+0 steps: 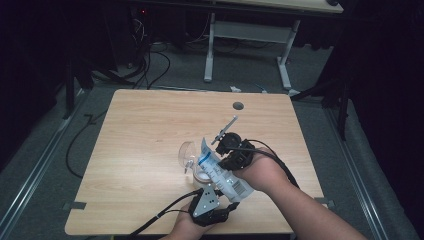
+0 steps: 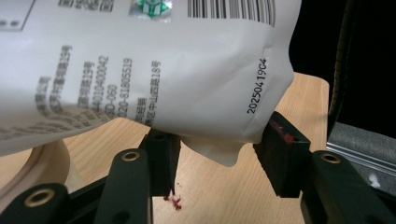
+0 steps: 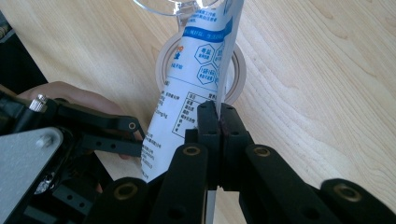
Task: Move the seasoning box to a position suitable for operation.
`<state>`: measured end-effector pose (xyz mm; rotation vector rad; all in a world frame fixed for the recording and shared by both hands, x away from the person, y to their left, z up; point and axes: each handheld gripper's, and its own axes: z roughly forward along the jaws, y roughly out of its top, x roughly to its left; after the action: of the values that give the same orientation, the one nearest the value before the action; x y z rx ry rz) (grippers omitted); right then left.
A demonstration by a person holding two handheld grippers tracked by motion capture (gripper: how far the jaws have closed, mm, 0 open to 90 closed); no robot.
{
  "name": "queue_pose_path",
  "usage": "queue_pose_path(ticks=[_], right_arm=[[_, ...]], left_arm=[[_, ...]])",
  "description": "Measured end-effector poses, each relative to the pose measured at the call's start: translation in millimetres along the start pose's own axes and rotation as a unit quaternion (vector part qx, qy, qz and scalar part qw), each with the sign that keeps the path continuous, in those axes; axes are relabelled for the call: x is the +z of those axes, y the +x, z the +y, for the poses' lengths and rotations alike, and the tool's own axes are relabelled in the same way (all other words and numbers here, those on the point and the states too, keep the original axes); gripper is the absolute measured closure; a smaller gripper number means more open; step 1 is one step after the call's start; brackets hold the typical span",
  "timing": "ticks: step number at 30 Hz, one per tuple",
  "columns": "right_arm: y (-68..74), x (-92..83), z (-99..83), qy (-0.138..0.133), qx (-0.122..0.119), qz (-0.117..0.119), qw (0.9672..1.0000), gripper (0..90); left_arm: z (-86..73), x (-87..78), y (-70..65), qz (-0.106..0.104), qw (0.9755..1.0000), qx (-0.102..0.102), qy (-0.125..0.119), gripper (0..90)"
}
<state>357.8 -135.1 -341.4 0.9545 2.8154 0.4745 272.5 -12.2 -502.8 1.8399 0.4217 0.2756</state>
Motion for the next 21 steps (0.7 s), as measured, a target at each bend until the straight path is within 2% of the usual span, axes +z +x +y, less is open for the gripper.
queue_pose_path(ticks=[7,14,21], right_arm=[[-0.5,-1.9,-3.4,-0.001,0.004,-0.001,1.0,89.8],[-1.2,-4.3,-6.8,-0.004,0.007,-0.004,1.0,89.7],[-2.0,-7.6,-9.2,-0.005,0.009,-0.007,0.9999,89.8]], left_arm=[[-4.7,-1.4,2.7,0.003,0.9999,0.002,0.01,52.1],[-9.2,1.5,5.1,0.005,0.9997,-0.01,0.02,53.3],[-11.7,3.9,5.1,0.002,0.9996,-0.012,0.024,56.2]])
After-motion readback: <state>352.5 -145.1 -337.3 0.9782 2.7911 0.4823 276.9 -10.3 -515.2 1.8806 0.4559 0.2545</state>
